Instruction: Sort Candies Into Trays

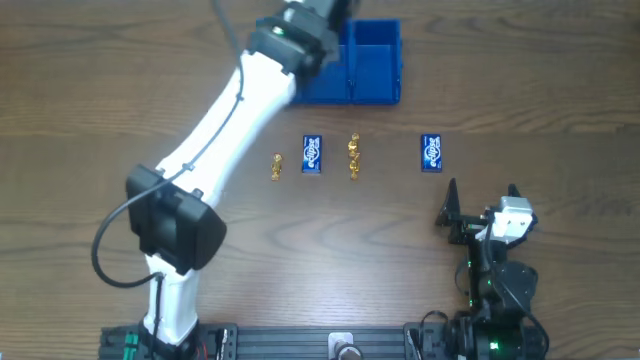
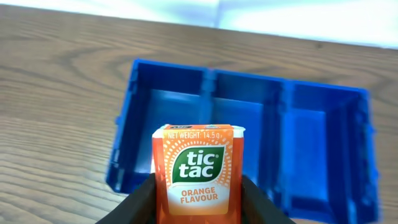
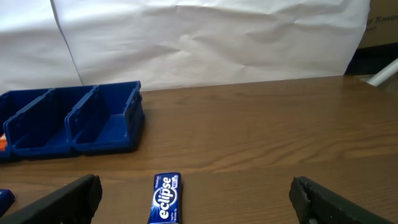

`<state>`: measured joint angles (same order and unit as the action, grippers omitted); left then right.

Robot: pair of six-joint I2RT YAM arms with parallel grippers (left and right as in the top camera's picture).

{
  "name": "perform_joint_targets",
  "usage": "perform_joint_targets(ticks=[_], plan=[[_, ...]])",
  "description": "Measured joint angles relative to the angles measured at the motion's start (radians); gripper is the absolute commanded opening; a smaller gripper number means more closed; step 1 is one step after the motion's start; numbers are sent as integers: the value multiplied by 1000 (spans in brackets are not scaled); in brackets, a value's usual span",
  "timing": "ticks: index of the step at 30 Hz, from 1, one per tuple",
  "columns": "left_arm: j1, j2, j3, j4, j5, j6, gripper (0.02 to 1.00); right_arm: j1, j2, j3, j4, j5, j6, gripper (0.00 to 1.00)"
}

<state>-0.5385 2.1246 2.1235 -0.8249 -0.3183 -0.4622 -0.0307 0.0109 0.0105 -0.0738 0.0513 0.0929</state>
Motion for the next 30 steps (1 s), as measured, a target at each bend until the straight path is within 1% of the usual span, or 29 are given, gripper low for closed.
perform_joint_targets(ticks=[2,5,8,18,30], plan=[[34,0,-11,0,30,12,253,0,0,0,0,0,0,1000],[85,0,-32,33,81,34,270,0,0,0,0,0,0,1000],[119,0,-73,77,106,62,275,0,0,0,0,0,0,1000],[126,0,-233,183,148,101,281,0,0,0,0,0,0,1000],[126,53,-240,223,177,135,286,0,0,0,0,0,0,1000]])
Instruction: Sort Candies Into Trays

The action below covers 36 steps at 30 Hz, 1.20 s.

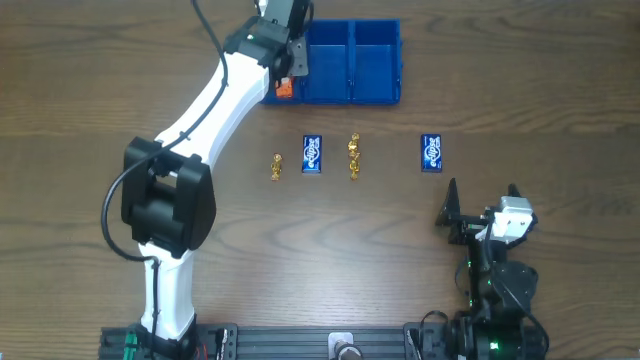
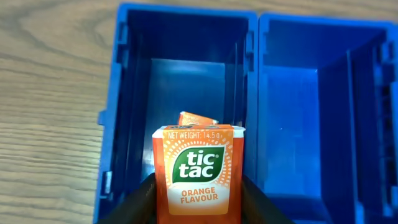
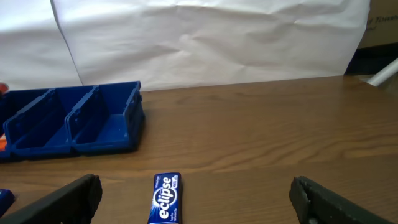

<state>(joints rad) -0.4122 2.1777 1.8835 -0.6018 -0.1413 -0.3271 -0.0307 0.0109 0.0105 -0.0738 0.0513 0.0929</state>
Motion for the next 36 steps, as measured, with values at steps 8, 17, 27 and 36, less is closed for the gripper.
perform_joint_targets(ticks=[8,17,27,36], plan=[[22,12,0,9,8,43,343,0,0,0,0,0,0,1000],[31,12,0,22,10,53,945,0,0,0,0,0,0,1000],[33,-82,-21,18,28,55,998,0,0,0,0,0,0,1000],[124,-776,-312,244,30,138,1000,0,0,0,0,0,0,1000]])
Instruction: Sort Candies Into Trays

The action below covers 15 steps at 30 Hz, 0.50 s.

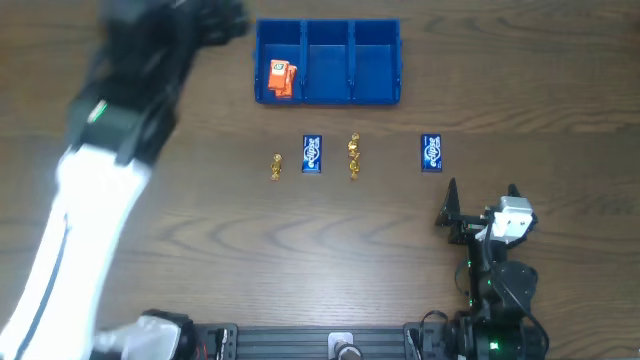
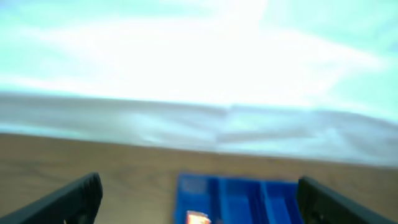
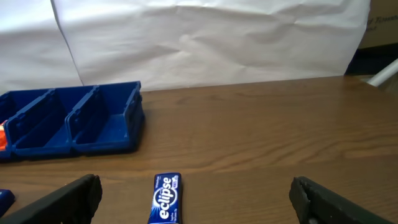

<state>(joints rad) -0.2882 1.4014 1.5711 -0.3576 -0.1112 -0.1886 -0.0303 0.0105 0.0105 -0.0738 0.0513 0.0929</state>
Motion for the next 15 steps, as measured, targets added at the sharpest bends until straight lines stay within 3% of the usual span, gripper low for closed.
perform_joint_targets(ticks=[6,15], plan=[[76,-369,-459,145,14,93,1000,0,0,0,0,0,0,1000],[230,-944,-1023,311,160,145,1000,0,-1,0,0,0,0,1000]])
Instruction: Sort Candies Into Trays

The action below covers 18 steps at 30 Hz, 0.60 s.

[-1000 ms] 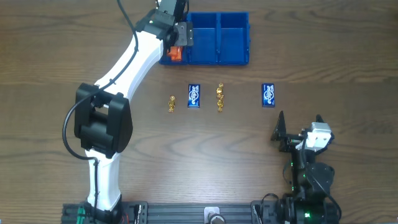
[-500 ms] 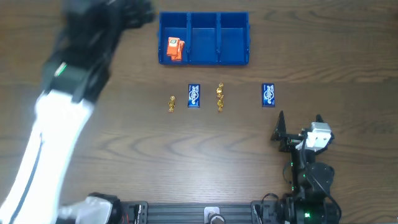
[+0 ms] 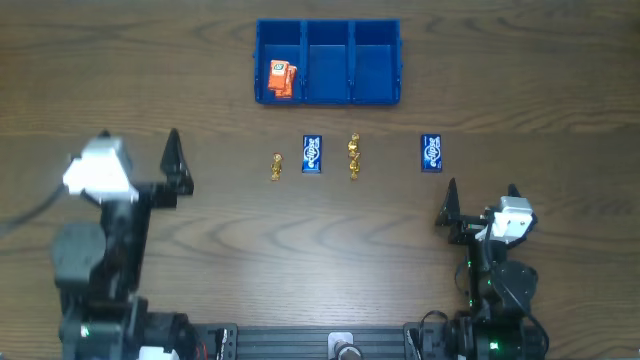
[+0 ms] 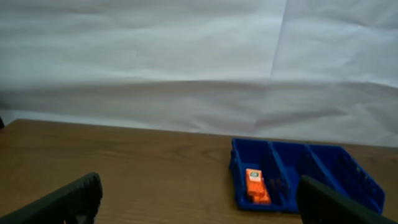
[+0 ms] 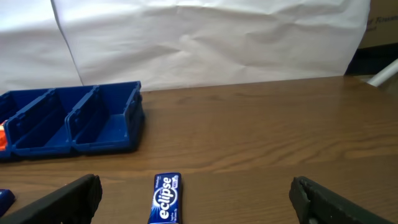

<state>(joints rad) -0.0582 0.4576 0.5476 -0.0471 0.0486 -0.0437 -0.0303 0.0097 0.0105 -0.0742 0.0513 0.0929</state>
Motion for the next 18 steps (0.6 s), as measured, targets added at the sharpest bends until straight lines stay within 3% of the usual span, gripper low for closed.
perform_joint_targets(ticks=[9,18], plan=[[68,-321,-386,106,59,-1,1000,0,1,0,0,0,0,1000],[69,-433,-541,71,81,-1,998,0,1,0,0,0,0,1000]])
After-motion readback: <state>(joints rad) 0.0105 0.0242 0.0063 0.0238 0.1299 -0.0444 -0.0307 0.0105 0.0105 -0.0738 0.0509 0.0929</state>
